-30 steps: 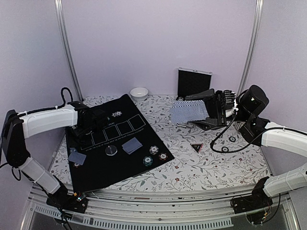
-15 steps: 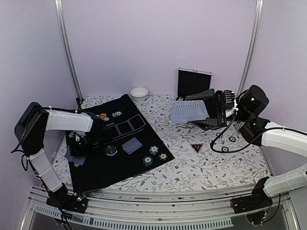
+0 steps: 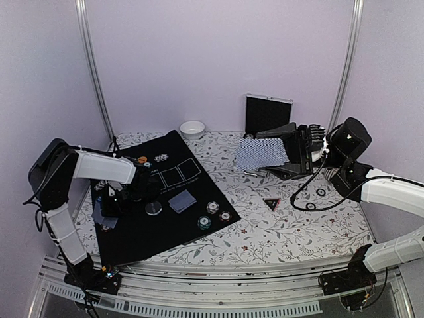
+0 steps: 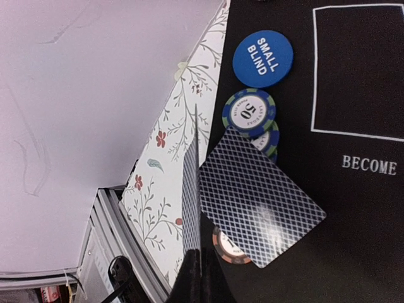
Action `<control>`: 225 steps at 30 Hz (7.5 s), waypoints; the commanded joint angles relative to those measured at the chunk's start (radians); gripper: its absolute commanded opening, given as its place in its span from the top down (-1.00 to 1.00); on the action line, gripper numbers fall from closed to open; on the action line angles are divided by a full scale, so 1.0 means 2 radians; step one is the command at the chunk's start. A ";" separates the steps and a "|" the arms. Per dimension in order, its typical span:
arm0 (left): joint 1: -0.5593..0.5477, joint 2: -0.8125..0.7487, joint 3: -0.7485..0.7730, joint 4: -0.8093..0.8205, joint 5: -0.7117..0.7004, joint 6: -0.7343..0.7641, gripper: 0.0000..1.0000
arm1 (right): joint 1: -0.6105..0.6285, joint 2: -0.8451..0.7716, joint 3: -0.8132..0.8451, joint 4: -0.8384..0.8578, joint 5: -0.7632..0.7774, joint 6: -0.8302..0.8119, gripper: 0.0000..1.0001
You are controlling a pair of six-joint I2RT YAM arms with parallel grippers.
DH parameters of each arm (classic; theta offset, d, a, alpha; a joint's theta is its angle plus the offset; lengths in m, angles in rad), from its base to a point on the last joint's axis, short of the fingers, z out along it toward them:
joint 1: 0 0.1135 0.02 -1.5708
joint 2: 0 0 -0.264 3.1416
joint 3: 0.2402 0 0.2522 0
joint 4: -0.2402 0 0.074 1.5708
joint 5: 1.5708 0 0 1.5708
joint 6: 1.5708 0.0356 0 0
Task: Distribute texas hold em gaming equipment
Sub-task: Distribute the poker card in the small blind area, then pick up the poker card from the face-down deck piles, then flop the poker card into the community card area.
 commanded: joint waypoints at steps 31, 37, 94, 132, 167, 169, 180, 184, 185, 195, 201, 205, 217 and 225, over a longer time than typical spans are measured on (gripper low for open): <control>-0.011 0.026 0.017 0.003 0.003 -0.028 -0.51 | -0.006 -0.017 -0.005 0.014 -0.001 0.004 -0.24; -0.011 0.016 0.017 0.013 0.005 -0.014 -0.92 | -0.006 -0.016 -0.006 0.014 -0.002 0.003 -0.24; -0.363 -0.280 0.044 0.782 0.332 1.288 -0.02 | -0.008 -0.016 0.002 0.015 -0.008 0.009 -0.24; -0.362 -0.250 0.069 0.800 0.295 1.288 1.00 | -0.008 -0.016 0.001 0.015 -0.005 0.009 -0.24; -0.342 -0.281 0.071 1.002 0.263 0.952 1.00 | -0.008 -0.011 0.002 0.016 -0.002 0.006 -0.24; -0.324 -0.295 0.063 1.033 0.224 0.884 1.00 | -0.008 -0.011 0.000 0.016 -0.002 0.006 -0.24; -0.128 -0.425 -0.060 0.848 -0.042 0.401 1.00 | -0.007 -0.011 0.003 0.020 -0.006 0.007 -0.24; -0.043 -0.481 -0.138 0.754 -0.021 0.203 1.00 | -0.007 -0.012 0.003 0.020 -0.006 0.008 -0.24; -0.021 -0.489 -0.153 0.735 -0.001 0.171 1.00 | -0.008 -0.012 0.003 0.020 -0.007 0.008 -0.24; 0.170 -0.515 -0.316 0.699 0.193 -0.062 1.00 | -0.008 -0.015 0.004 0.019 -0.007 0.010 -0.25; 0.211 -0.481 -0.347 0.709 0.243 -0.101 1.00 | -0.008 -0.016 0.005 0.019 -0.006 0.010 -0.25; 0.237 -0.461 -0.374 0.742 0.265 -0.108 1.00 | -0.008 -0.017 0.003 0.019 -0.006 0.009 -0.25; 0.271 -0.393 -0.384 0.818 0.271 -0.107 1.00 | -0.007 -0.020 0.002 0.015 -0.003 0.009 -0.25; 0.271 -0.388 -0.391 0.793 0.241 -0.127 1.00 | -0.008 -0.014 0.005 0.016 -0.003 0.006 -0.25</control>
